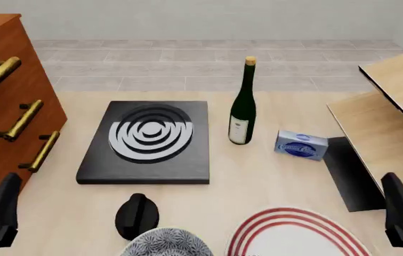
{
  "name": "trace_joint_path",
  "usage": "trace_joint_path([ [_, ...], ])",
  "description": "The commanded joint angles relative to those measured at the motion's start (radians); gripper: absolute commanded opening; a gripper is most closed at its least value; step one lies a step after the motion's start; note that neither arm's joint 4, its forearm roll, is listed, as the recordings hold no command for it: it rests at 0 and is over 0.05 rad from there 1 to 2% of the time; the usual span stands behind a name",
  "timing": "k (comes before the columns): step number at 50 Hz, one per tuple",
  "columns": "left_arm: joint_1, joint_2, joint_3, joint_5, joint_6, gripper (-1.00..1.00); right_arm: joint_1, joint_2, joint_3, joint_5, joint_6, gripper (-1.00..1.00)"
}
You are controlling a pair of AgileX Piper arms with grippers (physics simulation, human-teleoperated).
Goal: Put the bowl on the stove.
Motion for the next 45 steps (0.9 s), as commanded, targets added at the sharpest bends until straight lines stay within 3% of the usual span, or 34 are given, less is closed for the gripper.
trace_joint_path([
  [1,0.000,-0.001,0.001,0.009,0.001,1.00,0.000,0.005,-0.003,-0.001,0.000,1.00],
  [26,-0.025,0.001,-0.033,0.041,0.003,1.00,0.000,0.005,-0.003,-0.001,0.000,1.00],
  [45,-0.109,0.000,-0.260,0.282,-0.013,1.00,0.000,0.005,-0.003,-0.001,0.000,1.00],
])
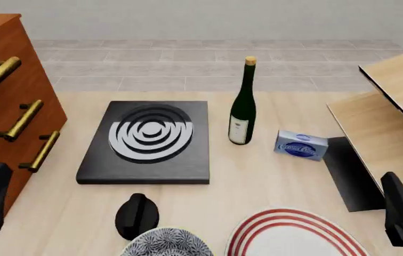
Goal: Put the bowl on the stove.
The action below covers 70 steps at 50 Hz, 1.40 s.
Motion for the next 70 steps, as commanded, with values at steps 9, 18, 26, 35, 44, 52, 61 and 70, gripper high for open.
trace_joint_path([
  [9,-0.084,0.001,-0.133,0.201,-0.024,1.00,0.000,0.000,0.000,0.000,0.001,1.00],
  [18,-0.133,-0.001,-0.136,0.270,-0.031,1.00,0.000,0.000,0.000,0.000,0.000,1.00],
  [26,-0.137,-0.002,-0.177,0.334,-0.017,1.00,0.000,0.000,0.000,0.000,0.000,1.00],
  [35,-0.145,-0.001,-0.271,0.421,-0.006,1.00,0.000,0.000,0.000,0.000,0.000,1.00],
  [44,-0.189,-0.001,-0.346,0.503,-0.009,1.00,0.000,0.000,0.000,0.000,0.000,1.00],
  [52,-0.235,-0.001,-0.368,0.553,-0.034,1.00,0.000,0.000,0.000,0.000,0.000,1.00],
  [61,-0.270,-0.001,-0.357,0.564,-0.047,1.00,0.000,0.000,0.000,0.000,0.000,1.00],
  [70,-0.334,-0.001,-0.339,0.589,-0.068,1.00,0.000,0.000,0.000,0.000,0.000,1.00],
])
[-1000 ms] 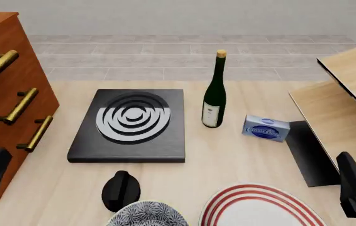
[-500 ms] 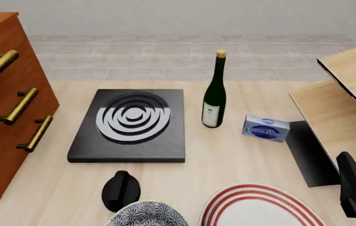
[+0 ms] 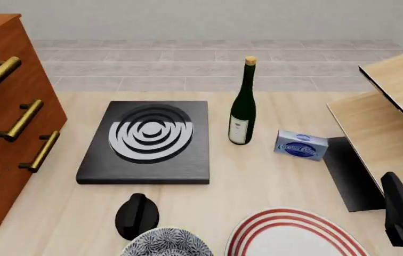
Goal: Put the bowl on the stove.
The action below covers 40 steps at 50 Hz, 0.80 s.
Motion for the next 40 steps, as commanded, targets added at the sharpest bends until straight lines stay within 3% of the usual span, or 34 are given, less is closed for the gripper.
trace_joint_path([
  [1,-0.061,0.000,0.007,0.038,-0.025,1.00,0.000,0.000,0.000,0.000,0.000,1.00],
  [40,-0.199,0.000,0.046,0.089,-0.128,1.00,0.000,0.000,0.000,0.000,0.000,1.00],
])
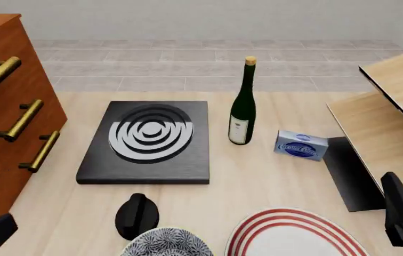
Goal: Put the bowl on the stove.
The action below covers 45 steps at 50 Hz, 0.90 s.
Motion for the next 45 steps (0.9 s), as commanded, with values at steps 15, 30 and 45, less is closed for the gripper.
trace_joint_path([
  [15,-0.088,0.001,0.029,0.001,-0.039,1.00,0.000,0.000,0.000,0.000,0.000,1.00],
  [30,-0.145,0.003,0.050,-0.018,-0.050,1.00,0.000,0.000,0.000,0.000,0.000,1.00],
  [45,-0.208,0.031,0.066,-0.056,-0.079,1.00,0.000,0.000,0.000,0.000,0.000,1.00],
])
